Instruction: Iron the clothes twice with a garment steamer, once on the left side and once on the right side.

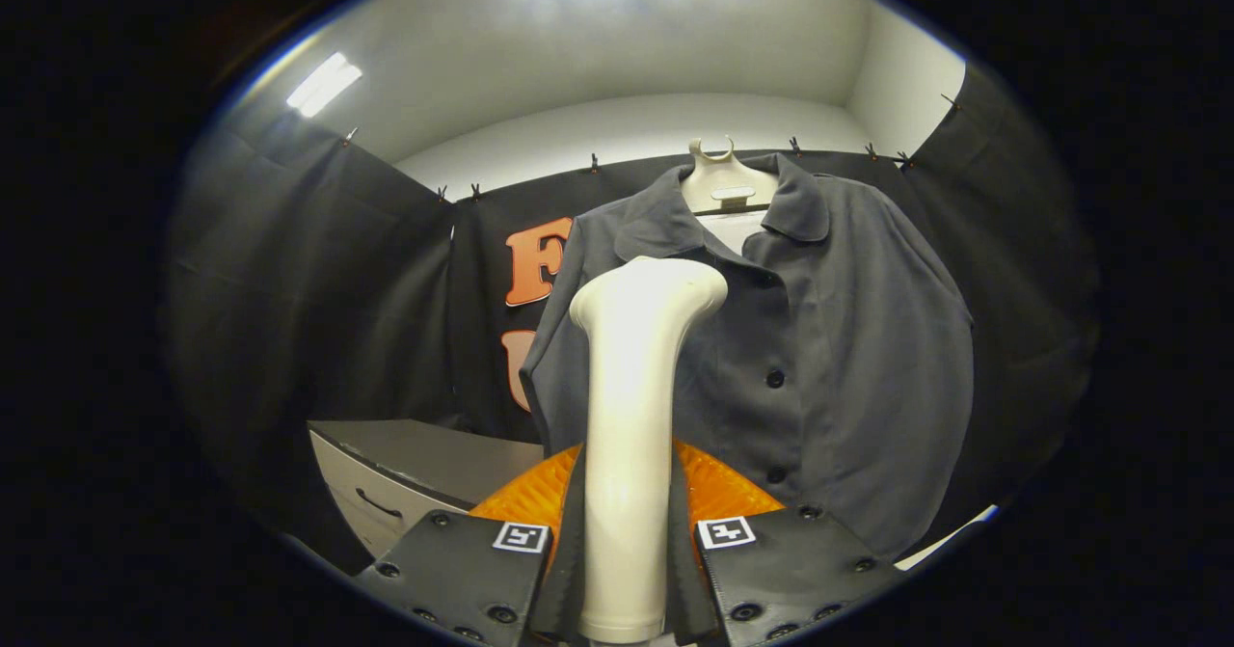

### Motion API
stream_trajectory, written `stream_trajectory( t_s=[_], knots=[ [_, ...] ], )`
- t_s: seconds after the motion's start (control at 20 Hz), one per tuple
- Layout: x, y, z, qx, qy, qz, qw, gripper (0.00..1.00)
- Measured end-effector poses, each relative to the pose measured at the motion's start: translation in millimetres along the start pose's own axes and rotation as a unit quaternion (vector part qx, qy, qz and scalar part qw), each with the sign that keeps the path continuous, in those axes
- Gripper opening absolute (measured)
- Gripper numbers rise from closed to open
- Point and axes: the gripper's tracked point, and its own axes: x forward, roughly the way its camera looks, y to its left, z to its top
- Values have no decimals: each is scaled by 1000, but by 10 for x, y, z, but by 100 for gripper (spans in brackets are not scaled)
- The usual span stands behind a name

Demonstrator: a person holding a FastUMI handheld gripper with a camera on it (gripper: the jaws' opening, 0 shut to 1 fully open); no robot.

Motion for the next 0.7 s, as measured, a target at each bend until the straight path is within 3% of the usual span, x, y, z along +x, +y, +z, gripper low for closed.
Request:
stream_trajectory(
  t_s=[0.3, 0.7],
  knots=[
    [129, -72, -162, 4, 20, -10, 1000, 42],
    [-99, -117, -502, 10, 50, -18, 999, 42]
  ],
)
